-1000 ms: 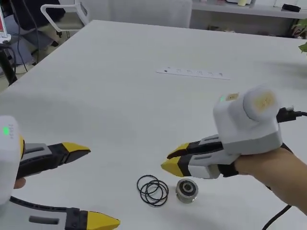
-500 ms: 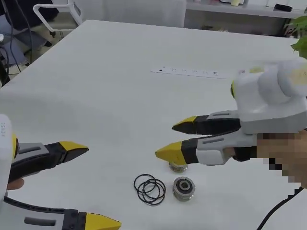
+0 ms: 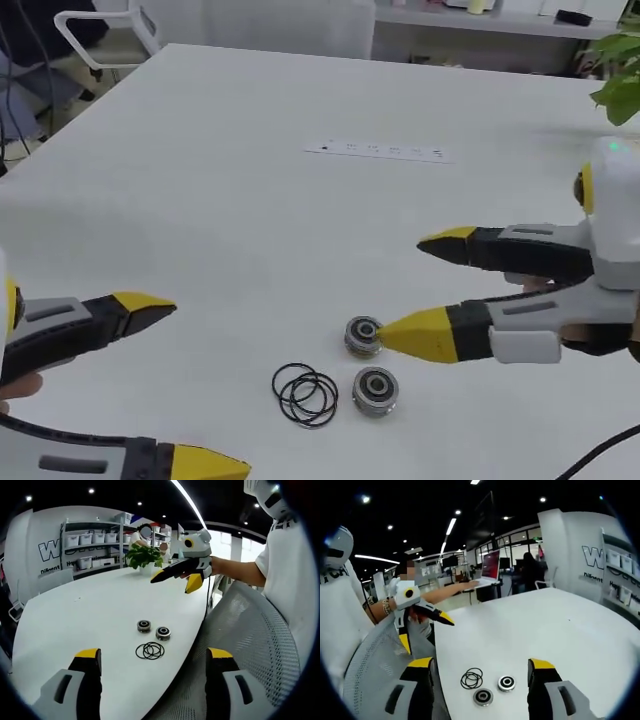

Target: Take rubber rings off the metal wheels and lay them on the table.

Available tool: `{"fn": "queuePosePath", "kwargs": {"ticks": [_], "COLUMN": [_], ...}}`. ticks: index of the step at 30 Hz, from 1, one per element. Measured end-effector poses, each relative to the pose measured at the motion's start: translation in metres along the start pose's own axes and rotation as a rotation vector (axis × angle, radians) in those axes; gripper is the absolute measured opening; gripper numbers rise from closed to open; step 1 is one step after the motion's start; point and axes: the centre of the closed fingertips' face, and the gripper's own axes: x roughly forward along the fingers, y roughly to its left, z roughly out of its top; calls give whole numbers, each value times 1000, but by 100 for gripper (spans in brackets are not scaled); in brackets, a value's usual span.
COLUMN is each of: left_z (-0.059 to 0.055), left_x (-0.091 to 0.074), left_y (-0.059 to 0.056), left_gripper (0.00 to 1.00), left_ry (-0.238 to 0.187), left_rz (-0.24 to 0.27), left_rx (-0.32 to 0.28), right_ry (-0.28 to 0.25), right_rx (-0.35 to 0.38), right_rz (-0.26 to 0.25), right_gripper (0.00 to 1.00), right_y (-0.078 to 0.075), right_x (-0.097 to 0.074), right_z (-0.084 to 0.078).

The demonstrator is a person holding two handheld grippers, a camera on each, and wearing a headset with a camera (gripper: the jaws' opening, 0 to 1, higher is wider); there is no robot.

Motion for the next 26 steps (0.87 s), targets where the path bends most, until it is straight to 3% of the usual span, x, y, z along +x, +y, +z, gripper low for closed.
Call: {"fn": "queuePosePath", "kwargs": {"ticks": [10,18,26], "left_z": [1,0,-2], "left_x": [1,1,2], "left_y": [0,0,0], "left_gripper": [89,92,95], "left_ry": [-6,1,10], "left_rz": [-3,-4,-5], "left_rx": [-9,-13,-23], "right_ry": [29,90,105], "right_rx": [63,134,184], "right_rz": [-62,-114,-149], "right_gripper": [86,93,95], "right_y": [-6,-8,-8], "right_x": [-24,-36,-44], "right_z": [-36,-74,-96]}}
